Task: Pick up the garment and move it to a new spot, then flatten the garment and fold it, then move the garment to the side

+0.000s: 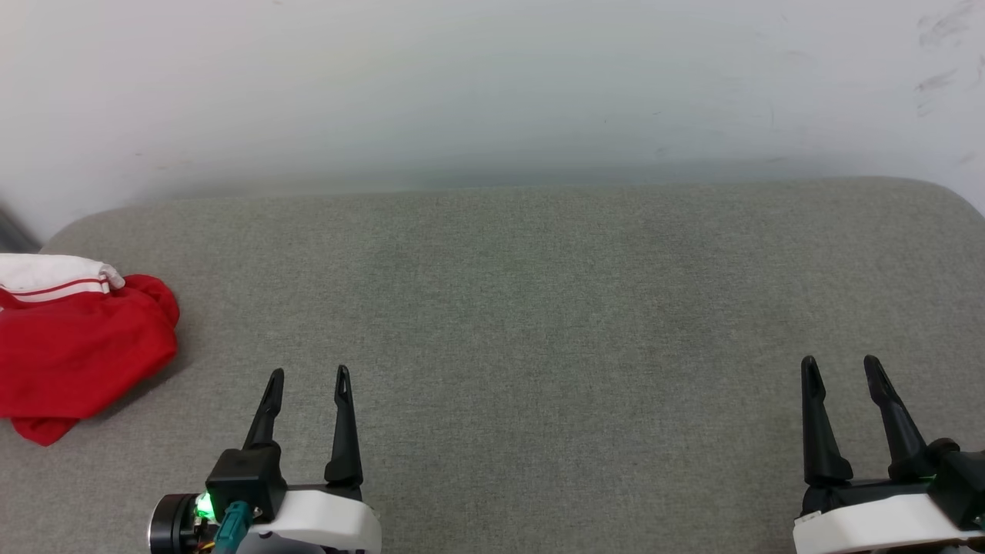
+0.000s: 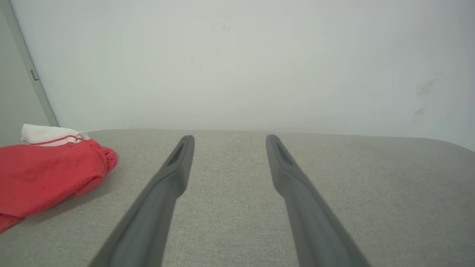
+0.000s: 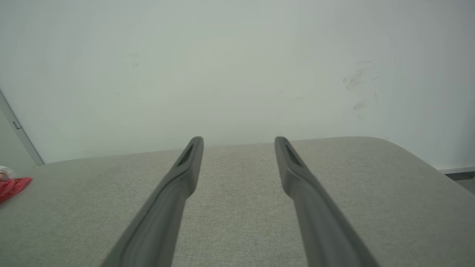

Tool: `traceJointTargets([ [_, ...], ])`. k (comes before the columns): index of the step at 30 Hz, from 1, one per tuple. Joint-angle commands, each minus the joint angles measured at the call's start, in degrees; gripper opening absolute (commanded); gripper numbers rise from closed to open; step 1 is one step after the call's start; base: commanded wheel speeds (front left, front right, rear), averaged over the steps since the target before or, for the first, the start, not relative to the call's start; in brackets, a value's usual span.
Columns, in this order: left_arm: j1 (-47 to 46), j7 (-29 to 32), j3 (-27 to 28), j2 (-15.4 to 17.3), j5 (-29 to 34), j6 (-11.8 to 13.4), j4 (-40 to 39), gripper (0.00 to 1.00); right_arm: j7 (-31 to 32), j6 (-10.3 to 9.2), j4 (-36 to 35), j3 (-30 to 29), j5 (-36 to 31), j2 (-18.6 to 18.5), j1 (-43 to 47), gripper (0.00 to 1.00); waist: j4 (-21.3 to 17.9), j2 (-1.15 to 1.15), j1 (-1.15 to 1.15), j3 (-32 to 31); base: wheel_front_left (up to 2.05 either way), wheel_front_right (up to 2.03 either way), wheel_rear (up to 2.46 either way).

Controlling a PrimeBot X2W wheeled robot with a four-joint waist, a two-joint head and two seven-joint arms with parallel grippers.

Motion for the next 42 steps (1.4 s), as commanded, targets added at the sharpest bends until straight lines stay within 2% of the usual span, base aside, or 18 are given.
traceJointTargets([
  [1,0.6,-0.5,0.1,0.0,1.4,-0.2,-0.2,1.0,-0.5,0.0,-0.2,0.1,-1.0,0.1,0.7,1.0,0.0,0.0,0.0,0.0,0.0,0.0,0.0],
  [11,1.2,-1.5,1.0,-0.5,4.2,-1.0,0.5,1.0,-1.4,0.0,-0.5,0.6,-3.5,0.1,1.3,1.0,0.1,0.0,0.0,0.0,0.0,0.0,0.0],
  [19,1.3,-1.4,1.8,-0.7,3.1,-1.9,1.4,1.0,-1.4,-0.01,0.0,0.7,-2.1,0.1,1.2,1.0,0.1,0.0,0.0,0.2,0.0,0.0,0.0],
  [32,1.0,-1.4,1.7,-0.7,1.3,-1.5,2.0,1.0,-1.4,-0.01,0.6,0.8,-0.7,0.1,1.3,1.0,0.3,0.0,0.0,0.3,0.0,0.0,0.0],
  [42,0.1,-1.4,2.0,-0.7,1.1,-1.6,2.2,1.0,-1.4,0.0,-0.1,0.9,-0.9,0.1,1.4,1.0,3.4,0.0,0.0,0.5,0.0,0.0,0.0],
])
